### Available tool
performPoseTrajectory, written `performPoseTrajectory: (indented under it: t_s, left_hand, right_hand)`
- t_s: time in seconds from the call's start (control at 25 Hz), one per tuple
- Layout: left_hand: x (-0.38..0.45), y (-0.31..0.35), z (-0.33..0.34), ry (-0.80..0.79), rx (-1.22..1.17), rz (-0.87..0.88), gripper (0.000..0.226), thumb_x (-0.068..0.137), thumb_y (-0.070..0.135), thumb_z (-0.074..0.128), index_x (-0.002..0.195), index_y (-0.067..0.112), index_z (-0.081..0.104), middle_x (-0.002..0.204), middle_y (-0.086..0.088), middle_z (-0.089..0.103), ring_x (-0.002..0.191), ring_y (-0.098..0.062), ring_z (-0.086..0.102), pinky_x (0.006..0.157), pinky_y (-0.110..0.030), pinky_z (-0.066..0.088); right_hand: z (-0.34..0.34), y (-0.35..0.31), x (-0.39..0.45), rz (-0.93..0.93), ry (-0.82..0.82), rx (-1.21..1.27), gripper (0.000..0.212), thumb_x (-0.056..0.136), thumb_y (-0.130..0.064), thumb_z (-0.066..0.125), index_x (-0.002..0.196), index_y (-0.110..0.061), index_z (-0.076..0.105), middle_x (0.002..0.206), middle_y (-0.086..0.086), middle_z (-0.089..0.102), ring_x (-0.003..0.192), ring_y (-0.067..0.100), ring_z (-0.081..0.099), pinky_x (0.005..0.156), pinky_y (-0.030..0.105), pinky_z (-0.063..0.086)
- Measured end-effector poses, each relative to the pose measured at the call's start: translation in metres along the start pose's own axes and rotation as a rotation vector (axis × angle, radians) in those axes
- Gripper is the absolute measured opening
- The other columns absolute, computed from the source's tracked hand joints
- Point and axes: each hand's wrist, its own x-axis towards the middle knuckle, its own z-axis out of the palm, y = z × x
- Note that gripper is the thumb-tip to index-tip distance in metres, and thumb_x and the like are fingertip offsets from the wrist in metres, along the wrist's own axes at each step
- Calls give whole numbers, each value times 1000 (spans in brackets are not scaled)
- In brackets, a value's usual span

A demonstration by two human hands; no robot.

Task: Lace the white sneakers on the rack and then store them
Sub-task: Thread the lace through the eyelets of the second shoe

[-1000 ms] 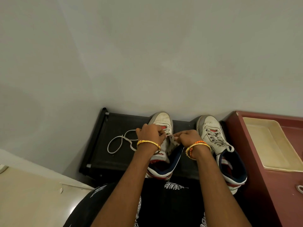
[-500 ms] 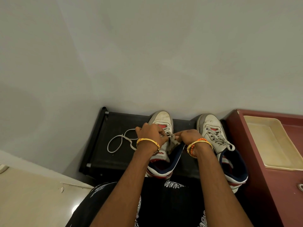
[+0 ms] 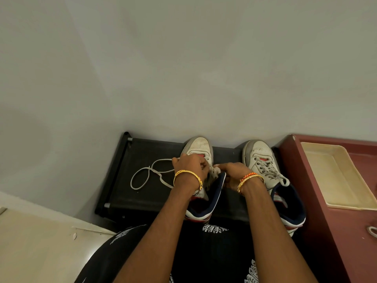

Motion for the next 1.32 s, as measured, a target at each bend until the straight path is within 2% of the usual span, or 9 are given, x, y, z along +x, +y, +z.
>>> performPoseTrajectory:
  t_s: [0.08, 0.2, 0.36, 0.52, 0.72, 0.84, 1.04, 1.16, 1.32]
  left_hand:
    - [0, 0, 0, 4, -48, -11, 21, 90, 34, 60, 107, 27, 69, 112, 4, 66, 114, -21, 48, 97, -38, 30]
    - [-3, -6, -3, 4, -166, -65, 35, 86, 29, 66, 121, 30, 61, 131, 2, 53, 126, -24, 36, 101, -42, 29]
    - [-7, -17, -7, -9, -218, -177, 52, 84, 17, 64, 133, 25, 46, 139, -7, 37, 130, -29, 29, 105, -44, 32]
    - [-13, -17, -3, 18, -248, -226, 51, 84, 13, 62, 131, 19, 43, 137, -11, 35, 127, -29, 32, 101, -42, 39]
    - [-20, -18, -1, 84, -373, -377, 44, 81, 11, 66, 121, 9, 47, 129, -15, 44, 120, -31, 41, 99, -39, 41]
    - [-21, -19, 0, 56, -419, -410, 39, 82, 9, 65, 118, 4, 49, 121, -17, 53, 112, -32, 52, 95, -40, 47]
    - [-21, -16, -1, 56, -398, -400, 37, 83, 5, 64, 118, 2, 51, 120, -15, 55, 112, -29, 54, 91, -33, 45]
    - [-20, -16, 0, 70, -409, -415, 44, 81, 4, 67, 120, 2, 49, 123, -16, 52, 113, -31, 53, 94, -36, 46]
    - [-19, -17, 0, 55, -413, -437, 49, 80, 6, 69, 123, 3, 47, 126, -16, 50, 116, -32, 51, 97, -38, 47]
  right_hand:
    - [-1, 0, 4, -106, 24, -176, 19, 89, -1, 56, 72, -3, 64, 70, 10, 58, 65, 18, 54, 67, 34, 49]
    - [-7, 0, 7, -325, 273, -326, 17, 93, -7, 50, 83, -3, 64, 78, 12, 63, 75, 25, 59, 77, 40, 53]
    - [-31, -22, -37, -640, 554, 11, 21, 95, -7, 46, 78, -19, 52, 89, 9, 67, 91, 26, 65, 87, 46, 53]
    - [-34, -50, -95, -975, 452, 234, 26, 98, -1, 40, 80, -17, 49, 76, 1, 61, 73, 11, 66, 70, 24, 57]
    - [-8, -17, -52, -841, 396, -274, 13, 91, -3, 53, 85, -14, 59, 77, -3, 60, 70, 10, 55, 60, 4, 41]
    - [-6, 10, -13, -617, 222, -527, 9, 88, -9, 61, 93, -8, 69, 93, 5, 67, 88, 14, 58, 77, 18, 43]
    - [-4, 15, 2, -492, 157, -582, 12, 86, -6, 61, 88, -10, 72, 88, 8, 70, 81, 16, 60, 81, 32, 51]
    - [-8, 11, -7, -540, 296, -490, 9, 88, -10, 62, 91, -8, 70, 90, 7, 67, 84, 16, 56, 75, 25, 41]
    - [-34, -5, -26, -685, 702, -128, 11, 88, -14, 63, 92, -8, 70, 86, 6, 65, 82, 20, 58, 72, 23, 39]
